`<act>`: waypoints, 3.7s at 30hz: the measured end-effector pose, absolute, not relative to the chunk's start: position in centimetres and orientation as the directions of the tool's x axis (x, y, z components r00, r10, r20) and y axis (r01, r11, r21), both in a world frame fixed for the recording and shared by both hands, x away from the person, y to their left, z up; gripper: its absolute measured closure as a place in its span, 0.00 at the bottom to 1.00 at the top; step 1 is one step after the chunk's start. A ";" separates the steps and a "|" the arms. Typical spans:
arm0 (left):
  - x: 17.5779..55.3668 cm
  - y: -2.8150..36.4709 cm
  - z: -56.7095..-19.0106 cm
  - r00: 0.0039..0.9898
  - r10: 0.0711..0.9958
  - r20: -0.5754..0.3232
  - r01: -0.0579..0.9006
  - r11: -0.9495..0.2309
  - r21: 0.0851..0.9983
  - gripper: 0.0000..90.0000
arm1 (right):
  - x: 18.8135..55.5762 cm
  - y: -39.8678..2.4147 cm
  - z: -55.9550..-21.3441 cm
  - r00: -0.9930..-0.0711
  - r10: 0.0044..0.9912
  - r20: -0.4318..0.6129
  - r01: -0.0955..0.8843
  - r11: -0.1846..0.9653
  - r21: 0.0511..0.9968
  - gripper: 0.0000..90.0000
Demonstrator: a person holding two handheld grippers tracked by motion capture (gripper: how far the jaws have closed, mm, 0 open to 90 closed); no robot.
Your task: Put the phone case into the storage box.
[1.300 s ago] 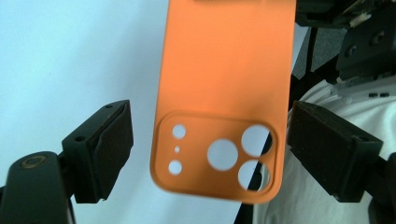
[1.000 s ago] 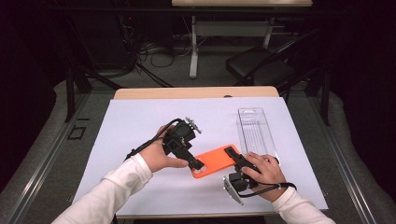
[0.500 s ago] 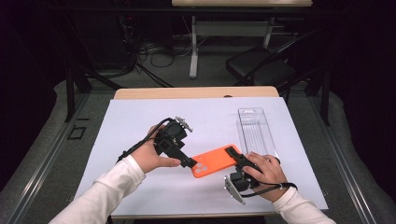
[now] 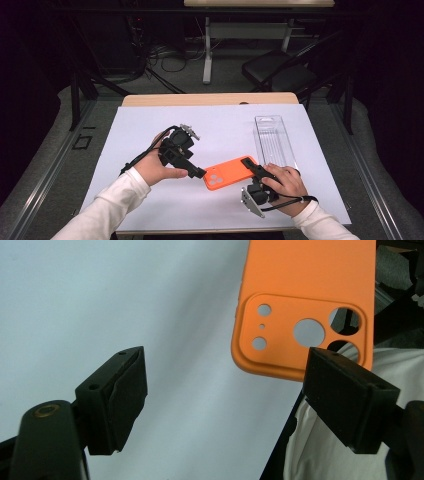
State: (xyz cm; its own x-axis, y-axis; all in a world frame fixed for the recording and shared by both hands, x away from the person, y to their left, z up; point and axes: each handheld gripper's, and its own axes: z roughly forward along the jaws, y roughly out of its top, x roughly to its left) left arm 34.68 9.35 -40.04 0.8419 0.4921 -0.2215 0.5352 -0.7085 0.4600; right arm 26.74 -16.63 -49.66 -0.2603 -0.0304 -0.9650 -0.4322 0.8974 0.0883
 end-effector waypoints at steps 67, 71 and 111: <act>33.4 10.9 -40.4 0.876 0.450 -0.174 0.456 -0.654 0.603 0.34 | 27.5 -17.8 -48.5 -0.586 0.275 -0.763 -0.333 0.776 0.535 0.97; 33.5 11.0 -40.5 0.876 0.448 -0.178 0.456 -0.649 0.609 0.34 | 27.6 -17.9 -48.5 -0.611 0.300 -0.733 -0.314 0.758 0.571 0.97; 34.0 10.7 -40.4 0.853 0.485 -0.192 0.489 -0.614 0.620 0.42 | 29.7 -18.4 -48.6 -0.782 0.415 -0.465 -0.133 0.619 0.774 0.97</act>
State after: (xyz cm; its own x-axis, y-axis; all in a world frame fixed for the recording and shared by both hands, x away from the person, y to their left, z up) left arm 34.04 10.65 -40.44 0.8532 0.4849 -0.1921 0.4886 -0.6143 0.6196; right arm 29.68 -18.36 -48.61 -0.7821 0.4145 -0.4653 -0.1329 0.6185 0.7744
